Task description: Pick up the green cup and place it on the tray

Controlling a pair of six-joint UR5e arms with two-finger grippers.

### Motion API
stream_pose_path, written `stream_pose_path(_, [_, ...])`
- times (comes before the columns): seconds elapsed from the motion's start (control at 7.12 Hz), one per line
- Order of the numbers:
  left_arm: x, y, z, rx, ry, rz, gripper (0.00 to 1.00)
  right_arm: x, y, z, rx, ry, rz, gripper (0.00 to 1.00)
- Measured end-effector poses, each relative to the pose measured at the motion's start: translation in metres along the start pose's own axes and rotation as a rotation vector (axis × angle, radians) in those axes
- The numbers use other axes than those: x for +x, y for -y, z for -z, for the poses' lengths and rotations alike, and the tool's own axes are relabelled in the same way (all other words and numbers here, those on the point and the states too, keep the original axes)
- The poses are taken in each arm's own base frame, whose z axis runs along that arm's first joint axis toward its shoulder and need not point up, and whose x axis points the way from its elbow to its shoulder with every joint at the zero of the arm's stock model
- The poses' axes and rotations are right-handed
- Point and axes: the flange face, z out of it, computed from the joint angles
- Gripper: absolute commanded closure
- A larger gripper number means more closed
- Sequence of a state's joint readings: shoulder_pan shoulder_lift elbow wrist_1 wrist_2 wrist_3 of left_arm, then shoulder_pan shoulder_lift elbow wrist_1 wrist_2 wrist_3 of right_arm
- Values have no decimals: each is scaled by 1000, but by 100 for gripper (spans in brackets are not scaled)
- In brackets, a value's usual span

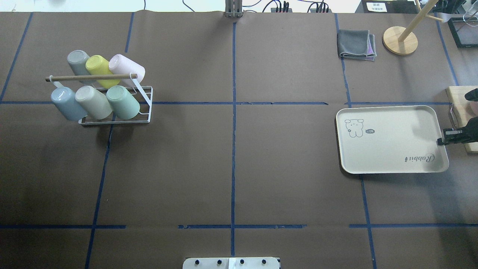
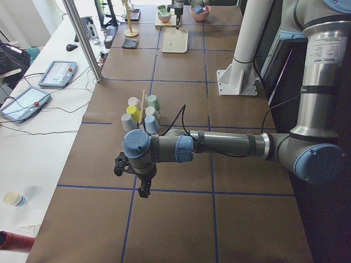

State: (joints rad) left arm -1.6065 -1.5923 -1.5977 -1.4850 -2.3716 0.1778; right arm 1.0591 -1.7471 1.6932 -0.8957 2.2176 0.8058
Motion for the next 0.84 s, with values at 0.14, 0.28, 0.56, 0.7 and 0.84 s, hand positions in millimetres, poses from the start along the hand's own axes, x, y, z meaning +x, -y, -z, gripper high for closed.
stream_pose_path(0.14, [0,0,0,2,0,-1,0,-24,0,21,26,40,7,100])
stream_pose_path(0.28, [0,0,0,3,0,-1,0,-47,0,39,38,86,-1,100])
stream_pose_path(0.56, [-1,0,0,2,0,1,0,-92,11,63,49,173,-61,100])
stream_pose_path(0.7, [-2,-2,-1,4,0,-2,0,-121,21,71,34,226,-103,100])
stream_pose_path(0.84, [-3,-4,-3,9,1,-7,0,-161,28,73,4,280,-138,100])
